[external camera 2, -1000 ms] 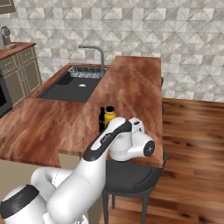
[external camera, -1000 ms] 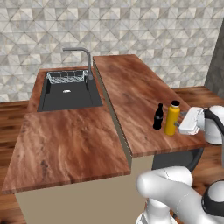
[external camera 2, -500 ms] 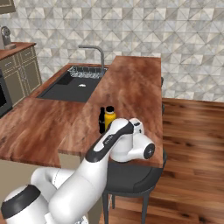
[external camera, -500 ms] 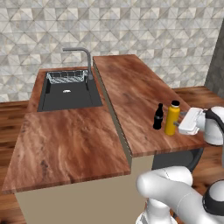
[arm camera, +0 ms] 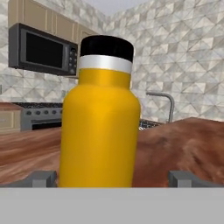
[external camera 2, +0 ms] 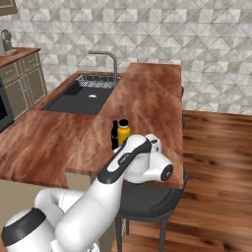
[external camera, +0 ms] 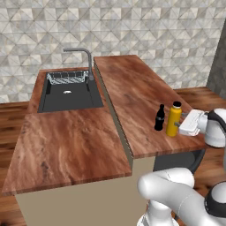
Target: Pick the water bottle, bottled drink from the counter and place them in the open cabinet.
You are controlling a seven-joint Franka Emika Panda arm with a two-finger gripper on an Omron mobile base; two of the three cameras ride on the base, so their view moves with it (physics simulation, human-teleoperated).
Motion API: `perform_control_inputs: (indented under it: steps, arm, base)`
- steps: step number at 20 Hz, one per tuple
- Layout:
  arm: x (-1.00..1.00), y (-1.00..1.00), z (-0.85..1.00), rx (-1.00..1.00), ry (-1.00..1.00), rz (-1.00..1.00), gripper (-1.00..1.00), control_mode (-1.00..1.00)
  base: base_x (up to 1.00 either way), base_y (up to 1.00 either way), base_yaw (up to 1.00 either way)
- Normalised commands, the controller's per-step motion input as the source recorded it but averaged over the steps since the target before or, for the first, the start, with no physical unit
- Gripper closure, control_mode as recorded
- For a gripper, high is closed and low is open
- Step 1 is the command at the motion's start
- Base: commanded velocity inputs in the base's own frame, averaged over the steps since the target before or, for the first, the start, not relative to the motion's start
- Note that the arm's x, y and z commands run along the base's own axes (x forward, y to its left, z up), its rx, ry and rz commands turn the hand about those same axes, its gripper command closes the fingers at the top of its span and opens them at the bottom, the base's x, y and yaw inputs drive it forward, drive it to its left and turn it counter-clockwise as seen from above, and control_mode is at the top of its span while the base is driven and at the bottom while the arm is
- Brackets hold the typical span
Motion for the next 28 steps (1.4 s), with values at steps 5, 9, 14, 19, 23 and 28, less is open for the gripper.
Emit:
perform_control_inputs:
  steps: [5,9,14,19,23,28]
  arm:
    - [0.02,0.06,0.00,0.07,0.00,-0.01,-1.00,-1.00]
    - [0.02,0.07,0.00,0.08,0.00,0.00,-1.00,-1.00]
    - [-0.01,0.11,0.00,0.05,0.00,0.00,-1.00,-1.00]
    - [0.01,0.07,0.02,0.05,0.00,0.00,-1.00,-1.00]
    - [0.08,0.03,0.03,0.05,0.00,0.00,-1.00,-1.00]
    - [0.07,0.00,0.05,0.09,0.01,0.00,-1.00,-1.00]
  base:
    - [0.00,0.00,0.00]
    - [0.00,0.00,0.00]
    - [0.00,0.00,0.00]
    - [0.00,0.00,0.00]
    - [0.00,0.00,0.00]
    - [0.00,0.00,0.00]
